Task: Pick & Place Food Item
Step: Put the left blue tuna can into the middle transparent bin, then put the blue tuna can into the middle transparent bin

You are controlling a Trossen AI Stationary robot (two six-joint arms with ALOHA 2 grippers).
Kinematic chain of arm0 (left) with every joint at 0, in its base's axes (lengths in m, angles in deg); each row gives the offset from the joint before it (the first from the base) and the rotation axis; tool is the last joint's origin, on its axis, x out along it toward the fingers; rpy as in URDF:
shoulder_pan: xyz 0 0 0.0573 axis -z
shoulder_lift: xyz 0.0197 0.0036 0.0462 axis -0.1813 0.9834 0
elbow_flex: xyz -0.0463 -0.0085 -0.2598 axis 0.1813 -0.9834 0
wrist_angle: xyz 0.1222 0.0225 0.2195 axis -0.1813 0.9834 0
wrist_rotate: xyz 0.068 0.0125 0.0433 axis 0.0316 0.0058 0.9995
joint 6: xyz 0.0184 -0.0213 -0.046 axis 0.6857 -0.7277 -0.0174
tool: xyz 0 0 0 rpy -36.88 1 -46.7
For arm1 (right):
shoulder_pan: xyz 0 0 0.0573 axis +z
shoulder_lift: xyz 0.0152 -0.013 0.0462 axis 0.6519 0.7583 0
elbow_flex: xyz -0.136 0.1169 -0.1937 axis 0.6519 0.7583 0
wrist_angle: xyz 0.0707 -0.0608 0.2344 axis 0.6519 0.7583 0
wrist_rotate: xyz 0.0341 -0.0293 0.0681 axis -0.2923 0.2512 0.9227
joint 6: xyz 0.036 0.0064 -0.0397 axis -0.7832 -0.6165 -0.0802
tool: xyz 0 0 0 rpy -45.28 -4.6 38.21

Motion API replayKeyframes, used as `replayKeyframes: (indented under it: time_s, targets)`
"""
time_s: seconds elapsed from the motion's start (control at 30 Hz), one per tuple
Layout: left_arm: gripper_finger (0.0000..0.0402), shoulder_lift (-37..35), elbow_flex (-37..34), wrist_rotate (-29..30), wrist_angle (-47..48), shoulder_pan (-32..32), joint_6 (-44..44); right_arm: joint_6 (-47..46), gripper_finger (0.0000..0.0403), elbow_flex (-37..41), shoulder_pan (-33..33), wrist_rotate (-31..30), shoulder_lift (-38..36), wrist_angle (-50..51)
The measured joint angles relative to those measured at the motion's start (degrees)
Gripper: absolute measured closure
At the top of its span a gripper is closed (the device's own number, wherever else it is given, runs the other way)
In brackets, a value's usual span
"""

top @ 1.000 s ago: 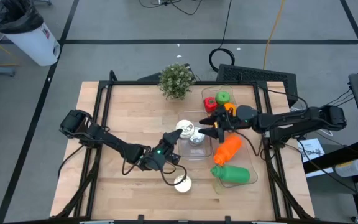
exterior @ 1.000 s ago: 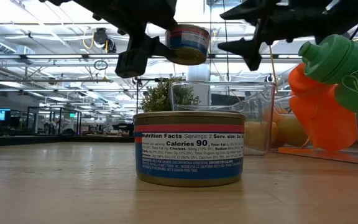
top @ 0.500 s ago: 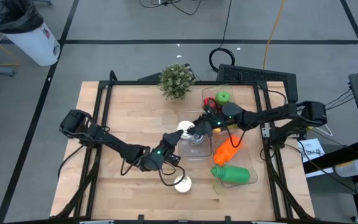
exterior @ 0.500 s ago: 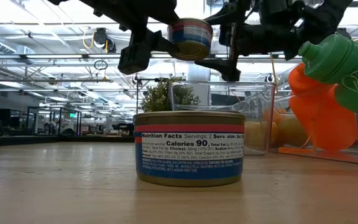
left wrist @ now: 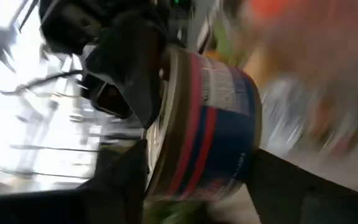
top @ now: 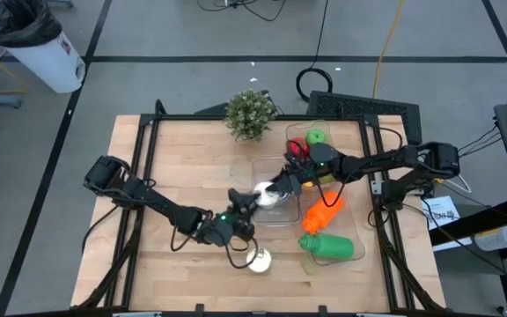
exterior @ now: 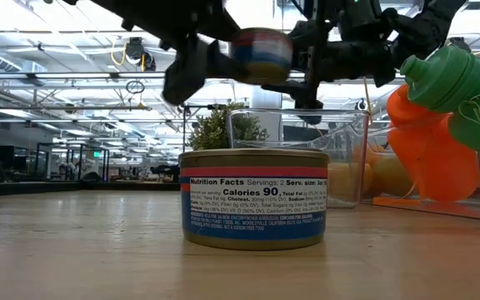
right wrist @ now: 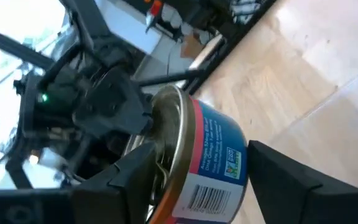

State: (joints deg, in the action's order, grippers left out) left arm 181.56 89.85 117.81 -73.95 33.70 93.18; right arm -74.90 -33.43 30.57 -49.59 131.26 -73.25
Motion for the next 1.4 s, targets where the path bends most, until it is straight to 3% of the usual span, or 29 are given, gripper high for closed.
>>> replayKeyframes:
  time_s: [0.03,0.1,0.2,0.3,0.37,0.53,0.73,0.9,1.03,1.17,1.3,1.4]
  targets:
    - [0.0176,0.00,0.00,-2.27,-0.36,0.26,-6.94,1.31,0.0191,0.05,-0.22,-0.11,-0.48,0.49]
    - [0.0152,-0.03,0.21,-7.16,-1.69,0.73,-22.00,7.06,0.0277,-0.24,-0.92,-0.29,-2.05,-2.96]
    - [0.0116,-1.17,0.20,-14.18,0.23,0.67,-36.96,10.88,0.0347,-0.46,-2.53,-1.84,-4.64,-3.15]
    - [0.0090,-2.84,0.20,-18.67,3.81,0.53,-40.87,15.97,0.0394,-0.08,-4.31,-3.96,-5.87,1.27]
    - [0.0079,-4.01,0.17,-18.66,6.23,0.43,-40.83,16.76,0.0400,-0.33,-4.98,-4.08,-6.86,2.73]
    - [0.0072,-4.90,0.17,-18.29,10.18,-1.39,-39.42,16.97,0.0388,-0.07,-5.12,-2.68,-6.53,7.57]
    - [0.0088,-5.34,0.13,-20.73,12.44,-3.75,-45.40,19.23,0.0386,-0.17,-4.38,0.28,-7.65,5.13]
    - [0.0098,-8.49,-0.88,-32.66,13.34,-5.63,-50.52,24.93,0.0369,-0.17,0.53,2.46,-8.63,0.26]
    - [0.0095,-11.53,-3.57,-43.15,13.14,-6.86,-56.10,34.06,0.0325,-0.13,8.30,0.27,-8.85,-0.39]
    - [0.0087,-13.58,-7.15,-50.31,8.15,-7.16,-63.80,43.32,0.0257,-0.15,17.61,-9.68,-9.05,1.90]
    - [0.0083,-12.62,-9.68,-62.50,4.38,-5.72,-72.96,46.34,0.0192,-0.13,24.26,-16.83,-9.00,3.23]
    - [0.0087,-10.11,-10.32,-61.96,4.46,-3.51,-76.28,47.01,0.0159,-0.13,27.48,-17.99,-9.01,3.58]
